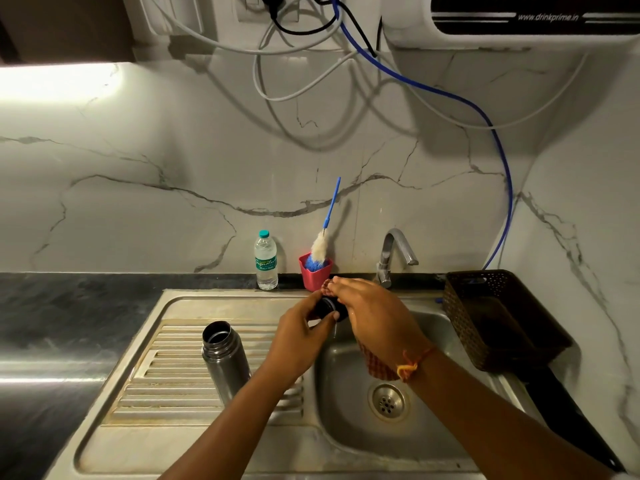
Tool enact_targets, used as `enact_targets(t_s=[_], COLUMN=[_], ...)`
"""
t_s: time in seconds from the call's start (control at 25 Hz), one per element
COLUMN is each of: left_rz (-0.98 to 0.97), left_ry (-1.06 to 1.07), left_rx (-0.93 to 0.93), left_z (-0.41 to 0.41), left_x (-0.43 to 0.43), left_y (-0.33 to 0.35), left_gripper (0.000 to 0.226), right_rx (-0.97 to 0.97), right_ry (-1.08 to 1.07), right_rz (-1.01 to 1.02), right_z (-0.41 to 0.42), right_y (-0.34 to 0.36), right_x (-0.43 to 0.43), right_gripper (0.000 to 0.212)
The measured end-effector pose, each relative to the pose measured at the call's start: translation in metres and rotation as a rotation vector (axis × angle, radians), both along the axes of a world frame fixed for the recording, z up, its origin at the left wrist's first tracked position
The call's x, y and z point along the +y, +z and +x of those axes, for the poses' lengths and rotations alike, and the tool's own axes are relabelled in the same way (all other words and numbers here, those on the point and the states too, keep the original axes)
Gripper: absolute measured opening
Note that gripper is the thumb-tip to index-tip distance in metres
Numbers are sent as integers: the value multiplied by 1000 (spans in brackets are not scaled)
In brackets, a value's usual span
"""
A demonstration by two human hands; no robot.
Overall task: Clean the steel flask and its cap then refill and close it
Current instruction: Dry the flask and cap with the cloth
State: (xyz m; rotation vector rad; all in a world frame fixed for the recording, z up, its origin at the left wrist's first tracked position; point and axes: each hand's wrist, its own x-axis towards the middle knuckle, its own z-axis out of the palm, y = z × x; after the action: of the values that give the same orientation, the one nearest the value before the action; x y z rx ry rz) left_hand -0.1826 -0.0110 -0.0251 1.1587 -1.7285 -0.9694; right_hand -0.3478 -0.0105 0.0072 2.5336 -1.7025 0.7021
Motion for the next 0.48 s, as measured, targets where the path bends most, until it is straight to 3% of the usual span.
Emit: enact_targets(t_s=[0.12,0.24,0.32,0.4,0.48], left_rz=[103,446,593,632,595], left_ry=[43,66,91,87,70], left_rx=[246,723,962,1026,939], left_z=[-4,-12,-15,-18,-21], left_x=[2,7,11,13,15], left_y=[7,16,24,30,32], left_gripper=[34,31,28,27,26], right_rx=[17,-28,-172,-425,-715], right_ry=[34,56,81,37,-72], right_rz=[-163,-239,-266,-271,-221], right_z=[5,1,3,12,21], right_y=[-3,-25,-36,-42,-40], right_x=[7,20,27,33,38], right_gripper=[55,66,60,47,43])
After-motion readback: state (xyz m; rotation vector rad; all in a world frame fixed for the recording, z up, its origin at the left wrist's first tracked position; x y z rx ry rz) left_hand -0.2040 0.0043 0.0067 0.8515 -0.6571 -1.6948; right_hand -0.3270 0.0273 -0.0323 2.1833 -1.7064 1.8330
